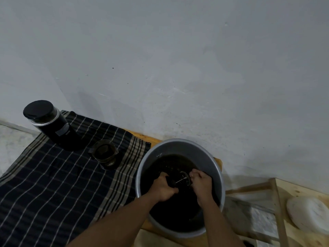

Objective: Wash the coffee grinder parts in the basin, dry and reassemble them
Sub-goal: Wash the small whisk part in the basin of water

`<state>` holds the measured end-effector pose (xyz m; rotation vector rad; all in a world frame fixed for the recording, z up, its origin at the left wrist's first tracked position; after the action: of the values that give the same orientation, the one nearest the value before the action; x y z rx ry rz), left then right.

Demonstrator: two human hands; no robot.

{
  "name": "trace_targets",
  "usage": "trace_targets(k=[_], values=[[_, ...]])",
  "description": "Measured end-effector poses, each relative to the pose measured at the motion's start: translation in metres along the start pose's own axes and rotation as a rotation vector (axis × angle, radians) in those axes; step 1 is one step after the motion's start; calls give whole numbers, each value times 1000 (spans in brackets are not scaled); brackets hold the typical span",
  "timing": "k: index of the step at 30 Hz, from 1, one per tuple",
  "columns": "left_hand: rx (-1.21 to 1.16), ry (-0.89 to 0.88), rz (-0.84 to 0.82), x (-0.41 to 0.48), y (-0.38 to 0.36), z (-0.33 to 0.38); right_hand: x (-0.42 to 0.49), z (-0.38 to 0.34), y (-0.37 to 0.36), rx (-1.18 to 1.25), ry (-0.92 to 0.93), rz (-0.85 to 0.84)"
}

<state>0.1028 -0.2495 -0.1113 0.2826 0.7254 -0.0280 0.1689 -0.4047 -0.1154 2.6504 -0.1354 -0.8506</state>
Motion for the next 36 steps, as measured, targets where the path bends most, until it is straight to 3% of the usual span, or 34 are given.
trace_targets(k=[4, 9, 13, 16, 19, 22, 24, 27, 33, 36], values=[[12, 24, -38, 1, 1, 1, 0, -8, -5, -176, 78, -84], [2, 6, -27, 1, 0, 1, -1, -6, -2, -226, 21, -186], [39, -35, 76, -1, 4, 0, -2, 6, 0, -202, 164, 21], [50, -37, 99, -2, 7, -1, 1, 20, 1, -77, 64, 152], [28, -35, 119, -1, 6, 0, -20, 9, -12, -106, -64, -32], [29, -43, 80, 0, 5, 1, -37, 3, -28, -296, 11, -303], [27, -43, 46, 3, 7, -2, -39, 6, -29, -262, 78, -334], [-19, -18, 38, 5, 10, -4, -40, 7, -24, -113, 5, -372], [-292, 196, -77, 4, -6, 1, -39, 1, -20, -284, 50, -330], [-281, 265, -41, 6, -2, 1, -42, 9, -18, -95, -28, -416]])
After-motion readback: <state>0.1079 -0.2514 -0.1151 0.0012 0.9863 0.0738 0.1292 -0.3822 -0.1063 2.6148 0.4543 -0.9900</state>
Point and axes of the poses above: each hand's wrist, its own x-axis towards the middle knuckle, its own y-axis out of the back of the hand, z = x × y, the point moved 1 cm from there along x, towards the middle knuckle, and after that the axes turned 2 degrees about -x, right-handed, at the moved point
